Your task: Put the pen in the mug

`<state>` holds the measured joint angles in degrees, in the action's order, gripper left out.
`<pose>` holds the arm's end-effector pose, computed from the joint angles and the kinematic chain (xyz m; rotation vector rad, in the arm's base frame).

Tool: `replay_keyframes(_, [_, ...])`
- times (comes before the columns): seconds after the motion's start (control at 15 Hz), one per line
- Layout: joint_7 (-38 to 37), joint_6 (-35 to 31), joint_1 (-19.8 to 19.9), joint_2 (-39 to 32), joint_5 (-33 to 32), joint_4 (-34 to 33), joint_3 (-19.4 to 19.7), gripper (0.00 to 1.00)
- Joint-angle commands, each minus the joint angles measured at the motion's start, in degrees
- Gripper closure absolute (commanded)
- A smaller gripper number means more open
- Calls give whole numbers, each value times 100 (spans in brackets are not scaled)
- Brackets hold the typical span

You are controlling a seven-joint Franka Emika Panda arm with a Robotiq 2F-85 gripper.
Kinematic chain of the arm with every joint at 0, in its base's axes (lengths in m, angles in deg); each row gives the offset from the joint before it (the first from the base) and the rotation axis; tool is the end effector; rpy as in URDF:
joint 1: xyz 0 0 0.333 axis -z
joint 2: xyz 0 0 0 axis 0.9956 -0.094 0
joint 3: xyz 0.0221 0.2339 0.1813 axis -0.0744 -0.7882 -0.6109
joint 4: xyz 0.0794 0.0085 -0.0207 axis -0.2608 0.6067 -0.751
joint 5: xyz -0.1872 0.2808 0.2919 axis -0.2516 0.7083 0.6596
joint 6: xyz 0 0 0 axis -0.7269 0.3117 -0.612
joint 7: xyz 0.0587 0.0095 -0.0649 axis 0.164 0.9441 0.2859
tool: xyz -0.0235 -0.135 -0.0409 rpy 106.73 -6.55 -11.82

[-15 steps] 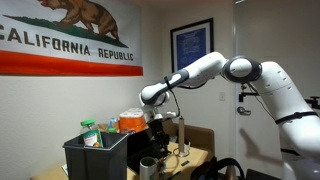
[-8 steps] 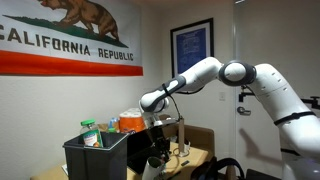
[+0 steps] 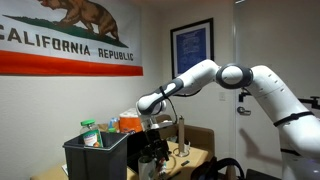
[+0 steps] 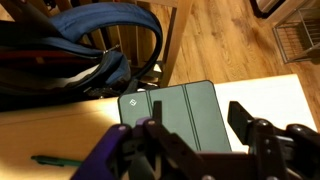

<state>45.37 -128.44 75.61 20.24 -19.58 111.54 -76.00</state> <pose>0.6168 0.1784 0.2004 -2.8707 0.0708 0.8632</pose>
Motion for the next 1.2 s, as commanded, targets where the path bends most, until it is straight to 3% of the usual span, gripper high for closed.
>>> replay_keyframes(0.0, [-226, -68, -113, -96, -157, -225, 18, 3])
replay_keyframes(0.27, [-300, -153, -186, 191, -225, -203, -4, 0])
replay_keyframes(0.67, [-463, -116, -321, 1497, -508, 224, -31, 0])
replay_keyframes(1.13, [-1085, -260, -222, 3355, -854, 1572, -90, 0])
